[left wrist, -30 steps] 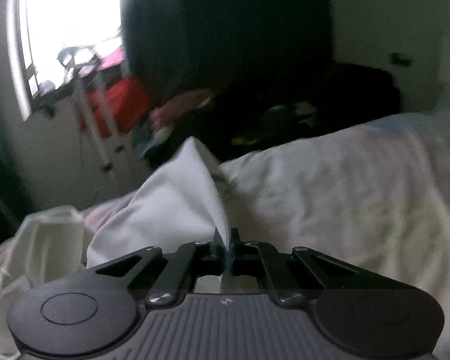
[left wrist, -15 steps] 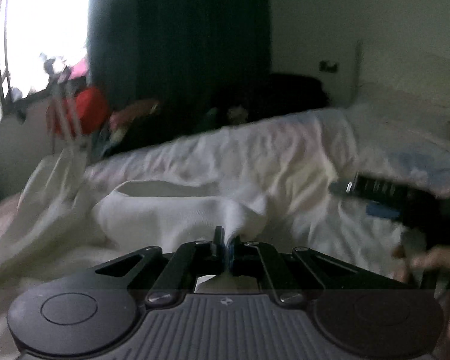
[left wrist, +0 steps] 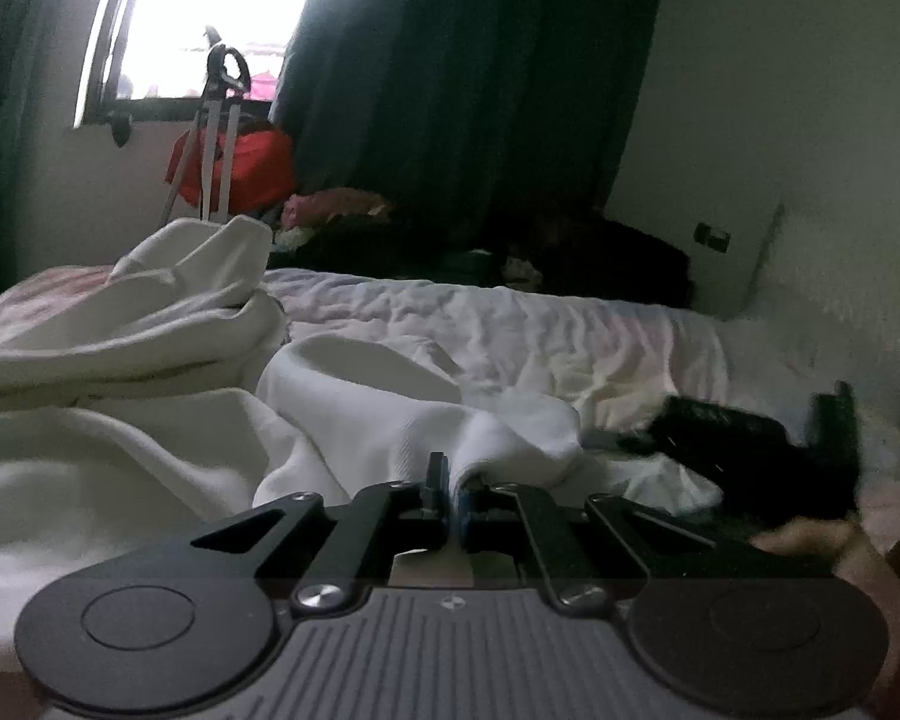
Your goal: Fold clothes
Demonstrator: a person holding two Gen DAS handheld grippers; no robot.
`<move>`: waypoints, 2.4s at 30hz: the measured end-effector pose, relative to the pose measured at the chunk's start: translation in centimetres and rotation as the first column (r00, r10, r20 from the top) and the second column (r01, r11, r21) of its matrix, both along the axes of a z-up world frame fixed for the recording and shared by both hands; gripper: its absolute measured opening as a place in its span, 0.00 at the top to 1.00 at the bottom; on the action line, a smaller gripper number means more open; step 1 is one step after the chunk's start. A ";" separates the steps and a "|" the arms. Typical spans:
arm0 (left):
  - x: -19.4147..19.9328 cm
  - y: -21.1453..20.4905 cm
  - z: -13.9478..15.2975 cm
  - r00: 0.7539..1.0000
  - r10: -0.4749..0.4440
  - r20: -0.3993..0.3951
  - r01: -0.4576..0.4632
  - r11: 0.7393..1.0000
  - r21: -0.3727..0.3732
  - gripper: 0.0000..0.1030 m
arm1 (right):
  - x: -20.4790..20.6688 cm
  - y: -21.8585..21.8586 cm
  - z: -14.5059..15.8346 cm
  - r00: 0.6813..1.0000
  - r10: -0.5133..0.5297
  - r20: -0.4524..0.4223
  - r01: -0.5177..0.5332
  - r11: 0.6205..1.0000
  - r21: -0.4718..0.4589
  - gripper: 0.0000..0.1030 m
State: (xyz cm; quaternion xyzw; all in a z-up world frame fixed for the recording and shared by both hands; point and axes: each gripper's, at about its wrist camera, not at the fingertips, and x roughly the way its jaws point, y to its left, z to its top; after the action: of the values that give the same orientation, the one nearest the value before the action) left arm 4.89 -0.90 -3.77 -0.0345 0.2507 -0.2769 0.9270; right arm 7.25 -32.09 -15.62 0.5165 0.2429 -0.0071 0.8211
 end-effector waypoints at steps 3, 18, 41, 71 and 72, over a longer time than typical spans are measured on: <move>0.4 0.5 -0.6 0.999 0.017 -0.041 -0.020 0.998 -0.057 0.95 | 3.6 -1.5 -0.8 0.998 -0.001 -0.058 0.003 0.999 0.035 0.26; 3.7 0.3 -3.3 0.987 -0.030 -0.156 -0.002 0.980 -0.197 0.90 | 11.0 -1.9 0.4 0.996 -0.064 -0.067 0.044 0.963 -0.265 0.95; 5.0 2.7 -4.8 0.938 0.077 -0.338 -0.193 0.926 -0.325 0.11 | -5.4 -21.4 -2.0 0.763 -0.621 -0.182 0.621 0.781 -0.064 0.94; 4.6 25.7 -5.9 0.422 0.598 -0.682 -0.904 0.338 -0.263 0.89 | -5.7 -20.0 -1.7 0.761 -0.628 -0.160 0.624 0.777 -0.081 0.94; 4.2 26.0 -4.8 0.442 0.611 -0.657 -0.895 0.353 -0.274 0.90 | -5.8 -19.9 -1.5 0.759 -0.632 -0.159 0.625 0.775 -0.097 0.94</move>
State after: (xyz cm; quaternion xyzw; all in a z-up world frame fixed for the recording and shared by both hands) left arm 9.07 25.11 -8.61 -0.4981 0.3070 0.1529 0.7964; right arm 1.49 -52.00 -17.08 0.5493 0.1296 -0.3338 0.7550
